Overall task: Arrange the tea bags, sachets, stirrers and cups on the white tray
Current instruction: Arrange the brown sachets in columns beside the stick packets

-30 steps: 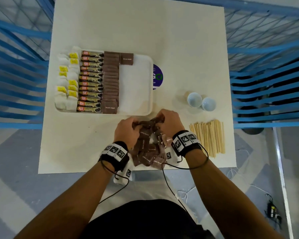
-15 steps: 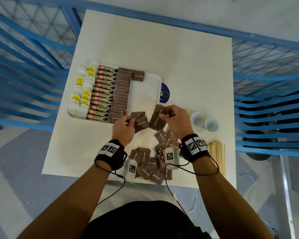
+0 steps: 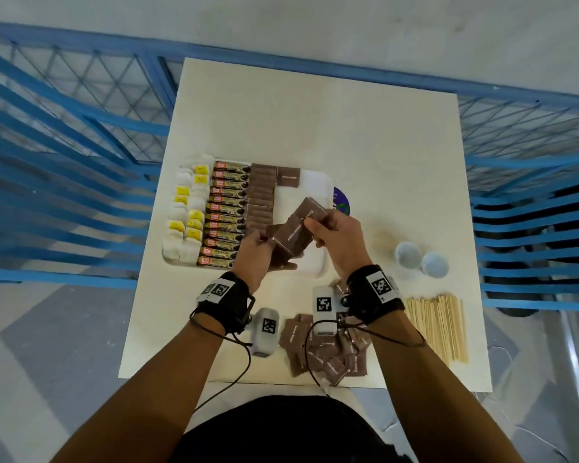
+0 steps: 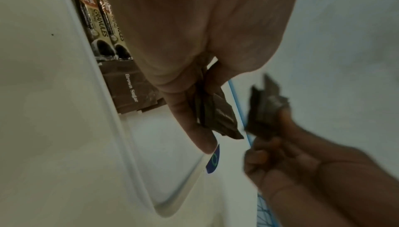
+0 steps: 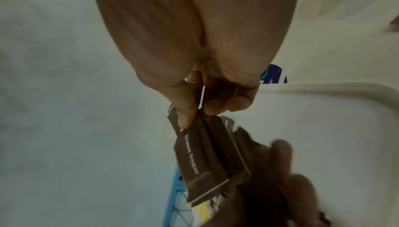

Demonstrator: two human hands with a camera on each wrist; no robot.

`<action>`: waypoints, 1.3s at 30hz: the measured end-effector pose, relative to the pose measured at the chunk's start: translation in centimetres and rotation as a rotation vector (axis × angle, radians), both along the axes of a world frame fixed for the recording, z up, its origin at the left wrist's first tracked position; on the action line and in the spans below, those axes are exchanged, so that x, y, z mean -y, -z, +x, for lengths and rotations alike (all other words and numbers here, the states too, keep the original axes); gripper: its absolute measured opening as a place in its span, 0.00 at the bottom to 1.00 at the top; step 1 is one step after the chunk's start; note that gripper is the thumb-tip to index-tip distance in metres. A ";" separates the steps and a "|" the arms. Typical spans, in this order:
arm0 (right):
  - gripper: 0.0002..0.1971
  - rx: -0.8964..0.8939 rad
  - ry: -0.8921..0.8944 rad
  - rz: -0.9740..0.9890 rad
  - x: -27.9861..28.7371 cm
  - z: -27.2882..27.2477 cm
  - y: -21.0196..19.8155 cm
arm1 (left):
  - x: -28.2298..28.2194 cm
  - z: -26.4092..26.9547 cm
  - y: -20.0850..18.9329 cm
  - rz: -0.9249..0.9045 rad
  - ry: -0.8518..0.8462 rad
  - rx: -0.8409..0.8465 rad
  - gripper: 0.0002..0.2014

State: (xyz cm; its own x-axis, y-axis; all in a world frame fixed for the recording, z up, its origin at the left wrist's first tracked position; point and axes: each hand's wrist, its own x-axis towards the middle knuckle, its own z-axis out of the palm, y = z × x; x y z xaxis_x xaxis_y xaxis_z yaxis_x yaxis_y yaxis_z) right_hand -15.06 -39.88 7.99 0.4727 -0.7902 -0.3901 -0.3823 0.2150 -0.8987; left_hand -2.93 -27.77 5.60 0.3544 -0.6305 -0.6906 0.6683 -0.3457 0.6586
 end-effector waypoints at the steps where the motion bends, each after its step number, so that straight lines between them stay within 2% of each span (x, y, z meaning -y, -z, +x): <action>1: 0.08 -0.069 -0.006 -0.035 -0.3 0.5 0.5 | -0.2 0.5 -0.5 -0.041 0.014 -0.073 0.15; 4: 0.09 -0.254 -0.031 -0.146 -1.2 1.6 2.0 | -0.6 1.9 -1.4 -0.085 0.016 -0.262 0.21; 6: 0.10 -0.296 -0.038 -0.156 -1.7 2.1 2.3 | -0.7 2.7 -1.5 -0.070 0.063 -0.274 0.25; 9: 0.11 -0.297 -0.046 -0.148 -2.3 2.6 2.4 | -1.0 3.4 -1.2 -0.110 0.192 -0.195 0.18; 13: 0.07 -0.309 -0.090 -0.192 -3.1 3.1 1.8 | -1.4 4.1 -0.2 -0.133 0.205 -0.208 0.16; 18: 0.07 -0.301 0.089 -0.239 -2.8 3.0 2.0 | -1.7 4.7 -0.1 -0.074 0.277 -0.167 0.14; 21: 0.07 -0.229 0.109 -0.214 -2.0 3.0 1.6 | -1.8 5.1 0.1 -0.027 0.234 -0.130 0.12; 23: 0.07 -0.222 0.014 -0.226 -1.4 3.2 1.3 | -1.6 5.4 -0.2 -0.042 0.202 -0.152 0.11; 25: 0.08 -0.242 -0.138 -0.267 -1.2 3.5 1.0 | -1.4 5.5 -0.6 -0.060 0.196 -0.151 0.14; 28: 0.08 -0.243 -0.285 -0.313 -1.2 3.9 0.8 | -0.9 5.2 -0.7 -0.078 0.198 -0.023 0.19; 32: 0.10 -0.198 -0.245 -0.264 -0.6 3.8 1.0 | -0.6 4.3 0.0 -0.058 0.066 0.098 0.14; 36: 0.09 -0.211 -0.243 -0.154 0.0 3.3 1.6 | -0.2 3.5 0.2 -0.068 -0.034 0.123 0.06; 39: 0.06 -0.157 -0.216 -0.093 0.9 3.0 2.3 | 0.3 2.9 0.1 -0.058 -0.061 0.109 0.07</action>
State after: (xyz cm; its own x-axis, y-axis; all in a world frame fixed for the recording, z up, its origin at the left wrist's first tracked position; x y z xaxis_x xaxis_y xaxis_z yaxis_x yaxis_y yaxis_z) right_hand -12.10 -40.74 5.68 0.5735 -0.7138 -0.4021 -0.5462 0.0327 -0.8370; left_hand 0.01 -28.06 5.46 0.4638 -0.6435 -0.6089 0.6106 -0.2659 0.7460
